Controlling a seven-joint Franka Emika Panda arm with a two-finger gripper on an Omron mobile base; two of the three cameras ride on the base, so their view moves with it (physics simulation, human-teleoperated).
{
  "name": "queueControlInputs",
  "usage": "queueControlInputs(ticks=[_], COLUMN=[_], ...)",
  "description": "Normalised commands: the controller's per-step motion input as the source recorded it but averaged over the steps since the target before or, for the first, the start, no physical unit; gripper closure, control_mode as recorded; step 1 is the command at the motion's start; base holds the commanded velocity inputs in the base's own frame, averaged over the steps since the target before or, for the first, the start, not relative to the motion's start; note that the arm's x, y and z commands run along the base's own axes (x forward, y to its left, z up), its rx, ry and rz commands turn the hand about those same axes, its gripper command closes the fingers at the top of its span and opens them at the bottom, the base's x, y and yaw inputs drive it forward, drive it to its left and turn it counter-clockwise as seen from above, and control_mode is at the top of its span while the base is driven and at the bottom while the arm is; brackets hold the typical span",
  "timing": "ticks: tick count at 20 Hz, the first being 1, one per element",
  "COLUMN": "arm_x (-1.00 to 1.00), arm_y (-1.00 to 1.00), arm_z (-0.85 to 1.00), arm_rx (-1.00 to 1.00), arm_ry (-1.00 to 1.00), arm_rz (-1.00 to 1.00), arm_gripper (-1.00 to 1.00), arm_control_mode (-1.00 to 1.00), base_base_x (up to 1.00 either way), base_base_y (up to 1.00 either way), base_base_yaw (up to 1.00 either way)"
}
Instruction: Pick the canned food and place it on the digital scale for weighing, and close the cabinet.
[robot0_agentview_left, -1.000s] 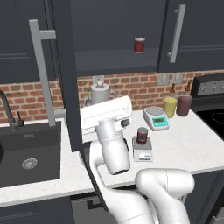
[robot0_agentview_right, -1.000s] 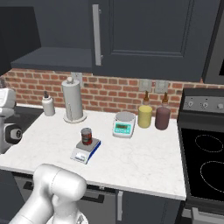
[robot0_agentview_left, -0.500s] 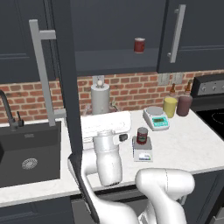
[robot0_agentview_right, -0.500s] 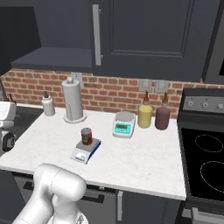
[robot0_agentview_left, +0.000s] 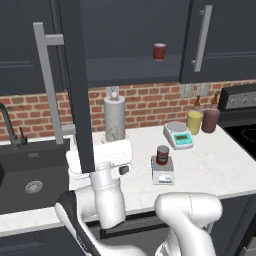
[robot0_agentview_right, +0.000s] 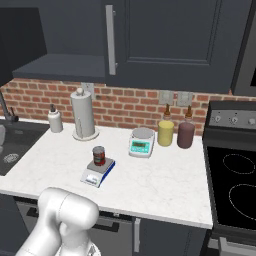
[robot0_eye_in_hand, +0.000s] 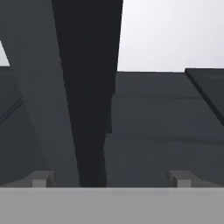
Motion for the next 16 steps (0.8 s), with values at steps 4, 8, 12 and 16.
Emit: queueControlInputs(ticks=[4,8,12,16], arm_x=[0.02,0.0,0.13,0.24], arm_y=[0.41,0.61,0.88,0.74], arm_z=[-0.13,0.0,-0.11,-0.51], arm_rx=[0.0,0.0,0.0,0.0], arm_ry=[-0.07,-0.1,-0.01,0.05], arm_rz=[0.0,0.0,0.0,0.0], arm_gripper=[-1.0,-1.0,-1.0,-1.0], arm_control_mode=[-1.0,-1.0,-1.0,-1.0], base_base_x=[0.0,0.0,0.0,0.0], base_base_y=[0.0,0.0,0.0,0.0], base_base_yaw=[0.0,0.0,0.0,0.0])
